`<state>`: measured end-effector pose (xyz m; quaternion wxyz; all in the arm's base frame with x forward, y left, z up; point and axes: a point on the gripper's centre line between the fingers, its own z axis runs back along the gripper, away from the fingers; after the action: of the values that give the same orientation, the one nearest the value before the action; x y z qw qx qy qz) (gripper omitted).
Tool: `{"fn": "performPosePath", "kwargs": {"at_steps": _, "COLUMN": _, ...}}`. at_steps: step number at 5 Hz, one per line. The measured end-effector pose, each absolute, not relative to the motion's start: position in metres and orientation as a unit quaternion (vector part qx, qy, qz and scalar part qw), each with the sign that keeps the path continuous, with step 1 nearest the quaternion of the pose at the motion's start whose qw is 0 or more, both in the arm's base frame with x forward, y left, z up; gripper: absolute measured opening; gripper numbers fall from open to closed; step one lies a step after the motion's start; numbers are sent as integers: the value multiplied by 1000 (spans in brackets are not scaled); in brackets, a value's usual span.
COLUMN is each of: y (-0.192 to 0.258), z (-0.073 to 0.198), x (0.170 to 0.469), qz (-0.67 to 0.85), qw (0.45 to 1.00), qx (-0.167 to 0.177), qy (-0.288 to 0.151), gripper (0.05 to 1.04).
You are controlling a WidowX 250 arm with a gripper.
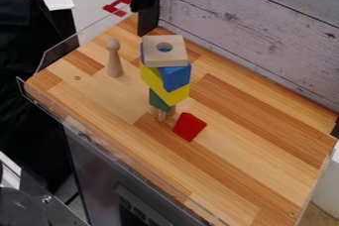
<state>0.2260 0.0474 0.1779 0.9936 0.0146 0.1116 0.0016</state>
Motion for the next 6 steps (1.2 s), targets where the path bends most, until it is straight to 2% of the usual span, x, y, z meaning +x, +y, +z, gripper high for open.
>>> {"fn": "performPosePath", "kwargs": {"at_steps": 1, "y": 36, "z": 179, "x": 222, "qz": 24, "qw": 994, "qx": 23, "qy": 107, "gripper": 1000}}
{"fn": "performPosePath", "kwargs": {"at_steps": 3, "y": 17, "z": 167, "x": 236, "qz": 215, "qw": 971, "qx": 55, "qy": 86, "gripper": 1000}}
{"fn": "performPosePath", "kwargs": {"at_steps": 4, "y": 13, "z": 163, "x": 236, "qz": 300, "qw": 949, "qx": 48, "qy": 82, "gripper": 1000}}
{"fn": "performPosePath", "kwargs": {"at_steps": 5, "y": 10, "z": 161, "x": 231, "qz": 349, "qw": 933, "qx": 14, "qy": 85, "gripper": 1000}}
{"fn": "performPosePath", "kwargs": {"at_steps": 6, "y": 16, "z": 170, "x": 225, "qz": 360, "qw": 929, "qx": -15, "qy": 86, "gripper": 1000}}
